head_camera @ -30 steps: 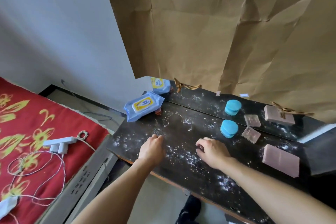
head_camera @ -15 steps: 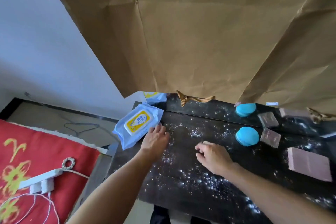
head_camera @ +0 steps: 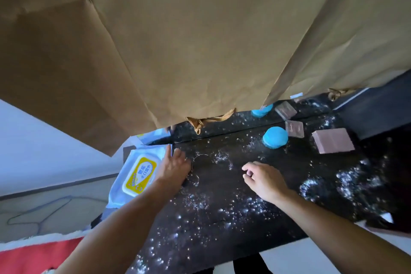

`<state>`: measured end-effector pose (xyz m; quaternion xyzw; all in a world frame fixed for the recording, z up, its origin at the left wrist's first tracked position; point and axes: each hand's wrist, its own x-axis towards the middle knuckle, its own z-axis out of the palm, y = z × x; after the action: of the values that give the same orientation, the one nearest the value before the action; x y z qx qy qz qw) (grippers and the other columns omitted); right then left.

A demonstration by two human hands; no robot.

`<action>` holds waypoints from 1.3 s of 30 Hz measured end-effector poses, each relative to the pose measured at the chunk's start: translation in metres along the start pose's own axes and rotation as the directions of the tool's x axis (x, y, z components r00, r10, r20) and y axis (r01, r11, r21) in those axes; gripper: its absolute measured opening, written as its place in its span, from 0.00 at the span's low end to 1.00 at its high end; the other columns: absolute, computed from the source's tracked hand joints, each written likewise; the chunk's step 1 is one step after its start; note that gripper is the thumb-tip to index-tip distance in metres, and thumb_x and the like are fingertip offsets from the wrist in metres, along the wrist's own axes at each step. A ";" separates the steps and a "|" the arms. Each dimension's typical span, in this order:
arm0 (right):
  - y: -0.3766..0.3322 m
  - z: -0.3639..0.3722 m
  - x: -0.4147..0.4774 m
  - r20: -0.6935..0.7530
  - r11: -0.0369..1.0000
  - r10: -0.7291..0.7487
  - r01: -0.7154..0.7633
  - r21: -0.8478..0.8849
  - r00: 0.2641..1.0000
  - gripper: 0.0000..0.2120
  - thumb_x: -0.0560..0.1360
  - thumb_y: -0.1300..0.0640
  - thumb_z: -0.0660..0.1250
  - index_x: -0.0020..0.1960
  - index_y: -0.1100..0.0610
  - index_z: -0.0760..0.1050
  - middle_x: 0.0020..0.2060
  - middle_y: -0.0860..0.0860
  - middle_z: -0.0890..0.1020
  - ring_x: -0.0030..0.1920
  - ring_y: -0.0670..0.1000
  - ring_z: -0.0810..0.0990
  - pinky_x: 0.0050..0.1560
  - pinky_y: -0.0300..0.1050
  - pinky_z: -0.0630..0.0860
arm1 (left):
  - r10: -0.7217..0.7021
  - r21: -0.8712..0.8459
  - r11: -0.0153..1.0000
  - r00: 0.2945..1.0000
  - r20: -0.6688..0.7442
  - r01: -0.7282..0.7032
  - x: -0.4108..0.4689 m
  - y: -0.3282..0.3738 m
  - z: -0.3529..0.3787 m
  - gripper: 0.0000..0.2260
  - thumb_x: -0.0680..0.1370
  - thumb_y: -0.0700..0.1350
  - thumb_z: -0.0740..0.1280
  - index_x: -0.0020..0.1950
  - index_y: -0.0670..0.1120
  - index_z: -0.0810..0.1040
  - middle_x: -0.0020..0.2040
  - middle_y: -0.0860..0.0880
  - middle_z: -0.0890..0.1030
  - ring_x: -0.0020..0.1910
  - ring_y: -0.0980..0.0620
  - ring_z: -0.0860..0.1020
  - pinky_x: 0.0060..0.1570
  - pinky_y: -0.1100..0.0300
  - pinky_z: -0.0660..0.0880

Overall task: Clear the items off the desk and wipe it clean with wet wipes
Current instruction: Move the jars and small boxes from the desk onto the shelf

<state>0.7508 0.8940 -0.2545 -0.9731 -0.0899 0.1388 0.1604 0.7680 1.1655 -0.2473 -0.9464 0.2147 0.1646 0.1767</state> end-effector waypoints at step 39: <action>0.220 -0.110 -0.151 -0.202 0.849 0.520 -0.478 0.224 0.830 0.32 0.66 0.44 0.72 0.67 0.51 0.69 0.57 0.52 0.77 0.55 0.52 0.77 0.55 0.44 0.74 | 0.158 -0.504 0.835 0.974 -0.165 -0.221 0.068 0.250 -0.193 0.12 0.79 0.47 0.60 0.60 0.46 0.63 0.48 0.46 0.78 0.44 0.45 0.80 0.45 0.48 0.79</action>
<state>0.6692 0.6240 -0.1923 -0.9555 0.2013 0.0563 0.2082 0.7554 0.8522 -0.1691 -0.9408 0.2650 0.1774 -0.1149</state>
